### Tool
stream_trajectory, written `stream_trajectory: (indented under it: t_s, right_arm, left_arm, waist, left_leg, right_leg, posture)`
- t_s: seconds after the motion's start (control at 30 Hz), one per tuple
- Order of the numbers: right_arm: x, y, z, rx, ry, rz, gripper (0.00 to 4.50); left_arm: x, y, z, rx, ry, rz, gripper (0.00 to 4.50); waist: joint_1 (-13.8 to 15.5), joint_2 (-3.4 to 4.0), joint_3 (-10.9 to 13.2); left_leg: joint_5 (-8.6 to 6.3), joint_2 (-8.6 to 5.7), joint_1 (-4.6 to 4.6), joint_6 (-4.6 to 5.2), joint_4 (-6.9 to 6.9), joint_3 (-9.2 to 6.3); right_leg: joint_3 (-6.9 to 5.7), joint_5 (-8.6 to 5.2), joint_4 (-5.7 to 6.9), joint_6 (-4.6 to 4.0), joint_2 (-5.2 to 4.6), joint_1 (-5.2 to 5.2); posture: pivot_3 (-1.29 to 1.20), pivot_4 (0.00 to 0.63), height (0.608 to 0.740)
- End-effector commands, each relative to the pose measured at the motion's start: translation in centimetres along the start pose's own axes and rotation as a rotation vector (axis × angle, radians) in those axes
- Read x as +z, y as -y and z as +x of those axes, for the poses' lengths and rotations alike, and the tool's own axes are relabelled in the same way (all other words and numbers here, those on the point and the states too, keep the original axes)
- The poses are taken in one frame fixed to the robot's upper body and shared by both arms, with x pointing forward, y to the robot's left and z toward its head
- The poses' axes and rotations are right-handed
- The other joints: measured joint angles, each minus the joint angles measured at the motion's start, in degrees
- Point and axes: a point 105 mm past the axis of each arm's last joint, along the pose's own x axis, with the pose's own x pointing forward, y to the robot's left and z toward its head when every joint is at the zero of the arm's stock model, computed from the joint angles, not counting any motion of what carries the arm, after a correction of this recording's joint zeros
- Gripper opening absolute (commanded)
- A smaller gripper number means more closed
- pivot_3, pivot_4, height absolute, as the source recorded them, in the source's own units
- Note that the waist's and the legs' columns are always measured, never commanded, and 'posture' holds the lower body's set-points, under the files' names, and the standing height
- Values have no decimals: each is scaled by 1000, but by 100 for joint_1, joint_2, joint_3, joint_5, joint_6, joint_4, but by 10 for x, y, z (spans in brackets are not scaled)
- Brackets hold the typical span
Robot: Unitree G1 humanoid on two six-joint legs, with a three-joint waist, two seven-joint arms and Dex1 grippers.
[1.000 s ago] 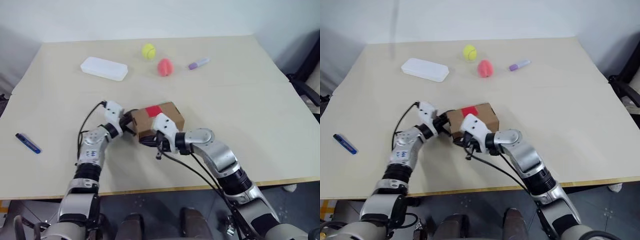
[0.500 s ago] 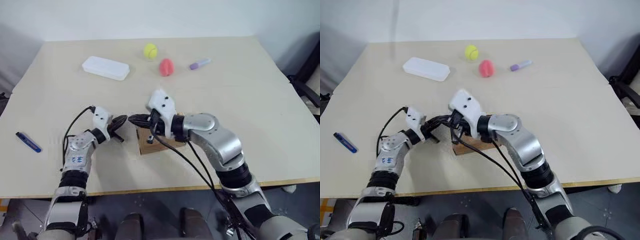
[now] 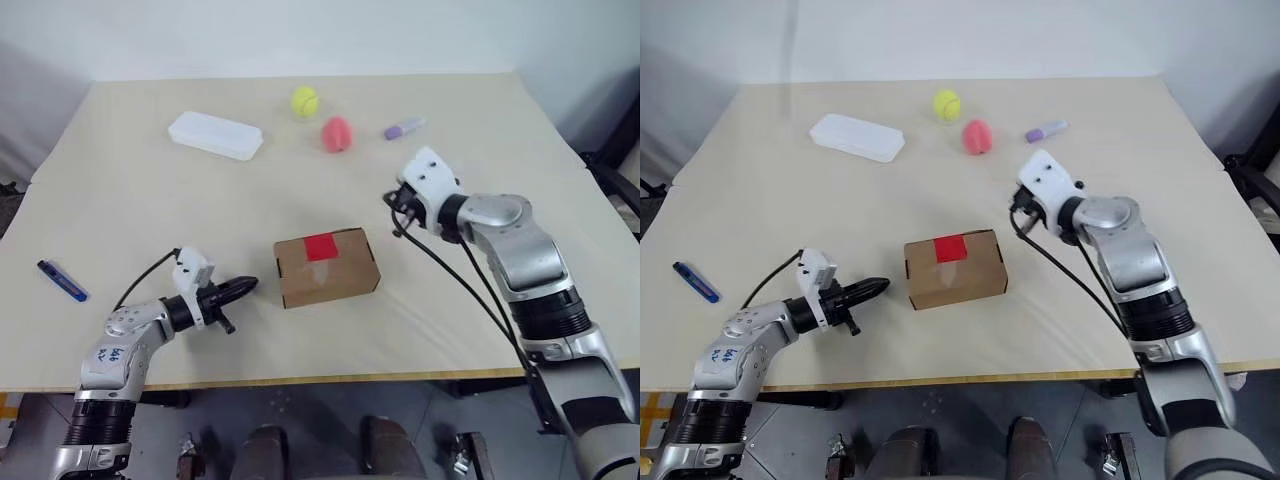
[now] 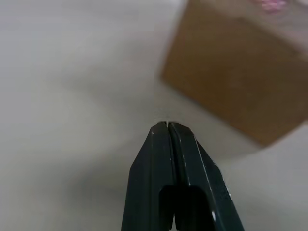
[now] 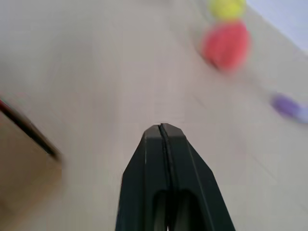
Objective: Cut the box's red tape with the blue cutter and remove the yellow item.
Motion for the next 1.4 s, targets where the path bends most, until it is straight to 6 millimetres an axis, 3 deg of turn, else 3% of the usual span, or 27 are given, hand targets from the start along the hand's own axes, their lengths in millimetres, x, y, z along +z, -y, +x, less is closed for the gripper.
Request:
stream_trajectory:
  t_s: [0.03,0.17,0.27,0.47,1.1,1.27,1.4]
  right_arm:
    - [-14,-2,-4,49,-25,-41,0]
    - [-22,-33,-9,225,-8,-40,0]
    - [-10,-63,-14,374,64,13,0]
    - [7,-93,-34,522,115,43,0]
    - [-19,-101,-75,550,-62,18,0]
    - [-31,-96,-80,522,-131,-6,0]
    - [-42,-87,-87,449,-188,16,0]
  left_arm:
    - [10,14,7,-67,5,5,52]
    - [14,25,22,-122,13,4,52]
    - [19,32,41,-138,43,14,52]
    - [32,15,66,-39,106,70,52]
    - [49,30,118,-194,124,147,52]
    - [46,27,118,-192,118,153,52]
    - [40,12,105,-136,101,164,52]
  waist:
    - [-17,0,0]
    - [-25,4,3]
    - [12,3,3]
    - [95,1,4]
    - [259,-9,10]
    - [287,-13,12]
    - [289,-14,13]
  left_leg:
    - [0,0,0,0,-1,1]
    - [1,1,1,-1,0,5]
    - [1,1,-4,-1,8,5]
    - [0,0,-11,0,32,4]
    - [-4,-2,-18,5,45,9]
    - [-6,-2,-20,7,48,10]
    - [-6,-2,-19,7,49,10]
  right_leg:
    - [0,0,-2,0,0,0]
    - [0,0,-3,0,0,0]
    - [0,0,-9,0,0,1]
    - [-1,1,-11,-1,1,5]
    - [-1,1,-24,0,1,11]
    - [-1,1,-28,0,1,12]
    - [-1,1,-27,0,1,12]
  posture:
    - [0,150,740]
    - [0,150,740]
    - [0,150,740]
    - [0,150,740]
    - [0,150,740]
    - [0,150,740]
    - [0,150,740]
